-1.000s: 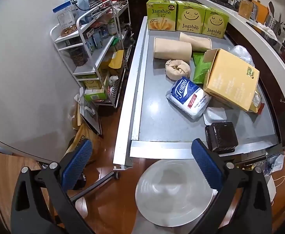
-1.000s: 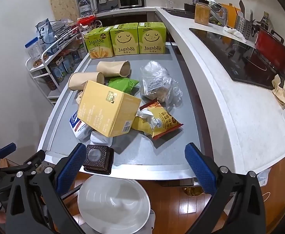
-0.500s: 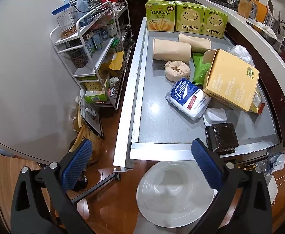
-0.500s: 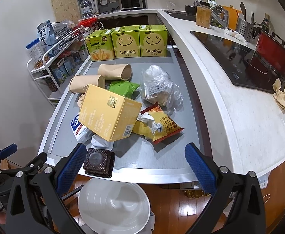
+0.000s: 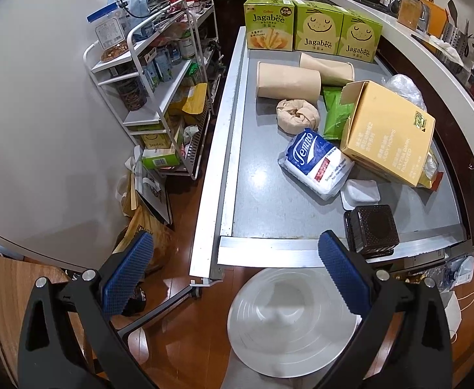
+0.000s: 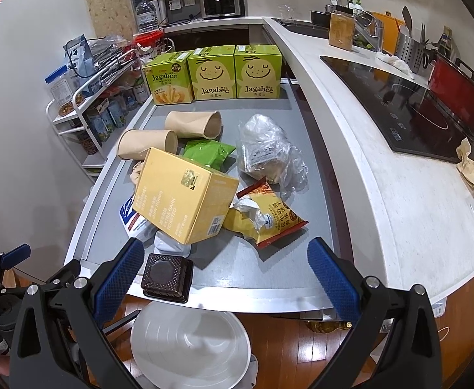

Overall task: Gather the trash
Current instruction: 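Move both tools toward the dark square tin and yellow box, then grasp the dark square tin with the left tool while the right tool grasps the yellow box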

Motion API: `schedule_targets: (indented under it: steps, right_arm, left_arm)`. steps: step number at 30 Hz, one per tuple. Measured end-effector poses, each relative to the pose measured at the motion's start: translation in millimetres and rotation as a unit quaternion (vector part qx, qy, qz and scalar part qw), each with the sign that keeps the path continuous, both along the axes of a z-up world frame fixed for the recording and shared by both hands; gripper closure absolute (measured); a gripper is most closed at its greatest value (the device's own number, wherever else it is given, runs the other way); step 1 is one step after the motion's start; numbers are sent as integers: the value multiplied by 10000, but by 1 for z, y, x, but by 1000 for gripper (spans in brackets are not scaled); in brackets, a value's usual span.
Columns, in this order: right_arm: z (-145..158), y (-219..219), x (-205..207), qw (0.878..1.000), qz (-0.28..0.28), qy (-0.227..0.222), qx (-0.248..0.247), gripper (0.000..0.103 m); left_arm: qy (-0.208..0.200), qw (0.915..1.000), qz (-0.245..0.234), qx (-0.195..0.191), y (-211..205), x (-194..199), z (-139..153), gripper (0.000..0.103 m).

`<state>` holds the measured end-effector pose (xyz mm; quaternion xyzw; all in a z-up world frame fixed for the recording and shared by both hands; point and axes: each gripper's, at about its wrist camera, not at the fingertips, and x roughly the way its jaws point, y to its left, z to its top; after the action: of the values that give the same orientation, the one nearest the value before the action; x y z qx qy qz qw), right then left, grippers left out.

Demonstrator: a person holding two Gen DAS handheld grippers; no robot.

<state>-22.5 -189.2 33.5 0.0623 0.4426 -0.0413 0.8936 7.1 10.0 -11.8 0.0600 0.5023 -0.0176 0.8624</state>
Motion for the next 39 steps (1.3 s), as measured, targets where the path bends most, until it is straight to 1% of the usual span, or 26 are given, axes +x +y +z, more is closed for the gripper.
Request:
schedule_targets:
  steps: [14, 21, 31, 35, 39]
  right_arm:
    - [-1, 0, 3, 10000, 1, 2, 15, 4]
    - [-1, 0, 6, 10000, 29, 2, -14, 4]
    - [-2, -2, 8, 10000, 31, 9, 13, 4]
    - [2, -2, 15, 9999, 87, -31, -58, 4]
    - [7, -4, 26, 9998, 170, -59, -102, 4]
  left_arm:
    - [24, 10000, 24, -32, 2, 1, -3, 1]
    - [38, 10000, -44, 14, -2, 0, -4, 1]
    - [72, 9999, -132, -48, -7, 1, -4, 1]
    - [119, 9996, -233, -102, -12, -1, -6, 1]
    - [264, 9981, -477, -296, -21, -4, -11, 1]
